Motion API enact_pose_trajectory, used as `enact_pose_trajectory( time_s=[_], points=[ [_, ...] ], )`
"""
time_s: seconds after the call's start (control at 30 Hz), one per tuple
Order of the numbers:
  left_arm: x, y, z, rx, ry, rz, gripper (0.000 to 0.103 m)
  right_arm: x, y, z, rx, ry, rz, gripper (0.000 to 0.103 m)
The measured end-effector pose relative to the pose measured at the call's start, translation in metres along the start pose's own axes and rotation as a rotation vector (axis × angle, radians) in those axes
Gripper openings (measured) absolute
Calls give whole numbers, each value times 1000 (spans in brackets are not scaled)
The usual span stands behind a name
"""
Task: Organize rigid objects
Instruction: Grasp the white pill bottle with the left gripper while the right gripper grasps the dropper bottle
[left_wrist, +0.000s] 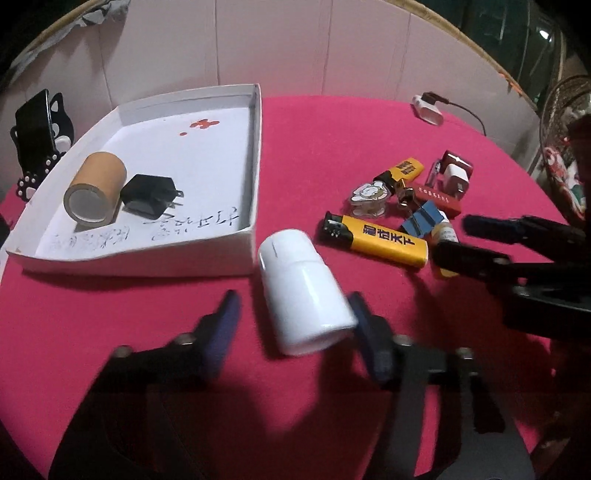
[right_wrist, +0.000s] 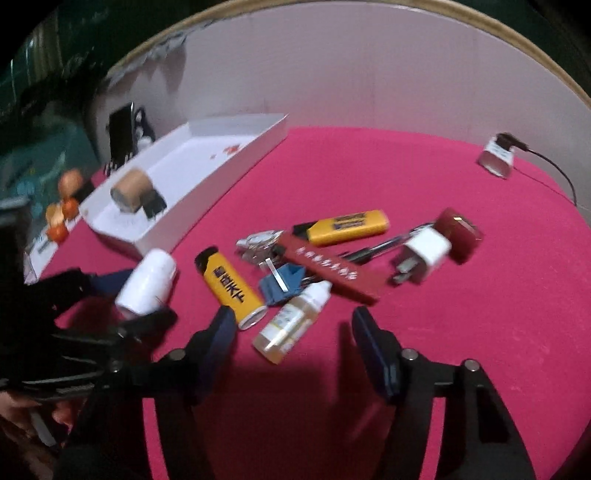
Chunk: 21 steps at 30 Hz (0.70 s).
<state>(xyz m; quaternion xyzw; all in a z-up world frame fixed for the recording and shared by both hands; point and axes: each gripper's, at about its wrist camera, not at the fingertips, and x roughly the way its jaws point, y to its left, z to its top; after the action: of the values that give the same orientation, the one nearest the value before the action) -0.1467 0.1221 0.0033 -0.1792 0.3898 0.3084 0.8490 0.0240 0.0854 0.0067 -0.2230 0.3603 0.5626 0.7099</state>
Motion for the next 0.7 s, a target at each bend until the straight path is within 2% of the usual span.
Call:
enact_pose_trajectory(
  time_s=[0.03, 0.2, 0.33, 0.37, 0.5, 0.7],
  points=[
    [0, 3, -1, 1, -3, 2, 44, 3, 2, 1, -9, 13, -5, 52],
    [2, 8, 5, -12, 3, -4, 44, 10, 10, -2, -49, 25, -34, 49],
    [7, 4, 8, 9, -7, -8, 43, 3, -4, -7, -24, 24, -25, 18],
    [5, 5, 8, 10, -14, -30, 36, 0, -10, -10, -4, 25, -1, 18],
    [-3, 2, 3, 23, -28, -85, 36, -9, -20, -17, 58, 16, 57, 18],
    [-33, -11, 4, 72, -114, -82, 36, -44, -21, -14, 85, -79, 107, 18]
  ],
)
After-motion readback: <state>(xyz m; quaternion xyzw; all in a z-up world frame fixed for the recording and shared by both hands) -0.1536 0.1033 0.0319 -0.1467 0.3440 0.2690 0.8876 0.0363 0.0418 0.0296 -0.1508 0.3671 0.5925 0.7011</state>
